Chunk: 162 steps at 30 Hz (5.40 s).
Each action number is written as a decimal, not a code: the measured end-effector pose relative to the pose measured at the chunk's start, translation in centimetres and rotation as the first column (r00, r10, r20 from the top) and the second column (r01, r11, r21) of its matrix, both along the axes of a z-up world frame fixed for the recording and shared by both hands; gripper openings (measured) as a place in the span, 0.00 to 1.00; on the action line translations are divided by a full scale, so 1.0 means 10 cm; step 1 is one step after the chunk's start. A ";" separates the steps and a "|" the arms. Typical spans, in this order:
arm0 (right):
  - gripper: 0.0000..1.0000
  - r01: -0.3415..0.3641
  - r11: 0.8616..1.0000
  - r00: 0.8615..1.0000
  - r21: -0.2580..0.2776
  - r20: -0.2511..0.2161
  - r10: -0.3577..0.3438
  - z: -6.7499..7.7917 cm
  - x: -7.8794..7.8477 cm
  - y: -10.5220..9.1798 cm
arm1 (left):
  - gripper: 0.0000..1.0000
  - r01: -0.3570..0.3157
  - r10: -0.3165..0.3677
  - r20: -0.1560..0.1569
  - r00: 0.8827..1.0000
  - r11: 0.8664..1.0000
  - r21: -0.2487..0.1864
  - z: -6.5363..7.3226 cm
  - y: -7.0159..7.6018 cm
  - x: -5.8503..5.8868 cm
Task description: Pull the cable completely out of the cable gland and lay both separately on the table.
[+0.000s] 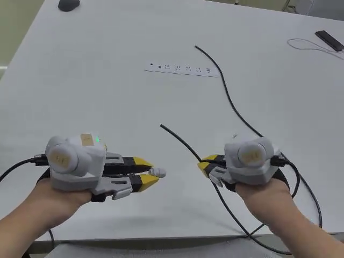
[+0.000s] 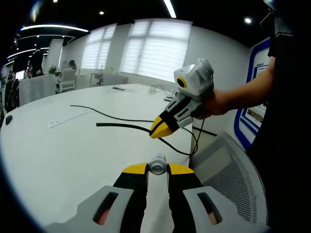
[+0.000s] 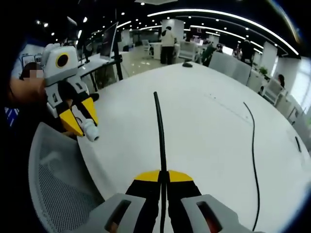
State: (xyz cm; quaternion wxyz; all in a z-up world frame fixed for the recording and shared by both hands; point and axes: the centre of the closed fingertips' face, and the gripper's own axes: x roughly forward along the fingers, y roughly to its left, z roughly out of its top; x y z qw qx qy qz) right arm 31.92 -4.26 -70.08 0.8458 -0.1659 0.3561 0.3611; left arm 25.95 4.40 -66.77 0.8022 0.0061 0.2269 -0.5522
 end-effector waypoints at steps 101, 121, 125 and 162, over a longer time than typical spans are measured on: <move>0.14 -0.536 0.826 0.843 -0.176 -0.058 0.535 -1.15 0.13 1.42 | 0.19 -0.034 0.057 -0.089 0.994 0.970 0.241 -1.49 0.37 -0.10; 0.50 -0.314 0.947 0.948 0.063 0.074 0.309 -0.23 0.21 0.57 | 0.33 -0.146 0.161 -0.061 0.985 0.969 0.199 -1.15 0.51 0.02; 0.57 -0.250 0.961 0.967 0.120 0.088 0.240 -0.08 0.17 0.36 | 0.40 -0.187 0.200 -0.058 0.978 0.966 0.179 -0.99 0.55 0.02; 0.99 0.101 0.937 0.994 0.334 -0.083 -0.077 0.04 -0.93 -0.57 | 0.92 -0.353 0.379 -0.068 0.923 0.904 0.242 -0.47 1.18 -0.48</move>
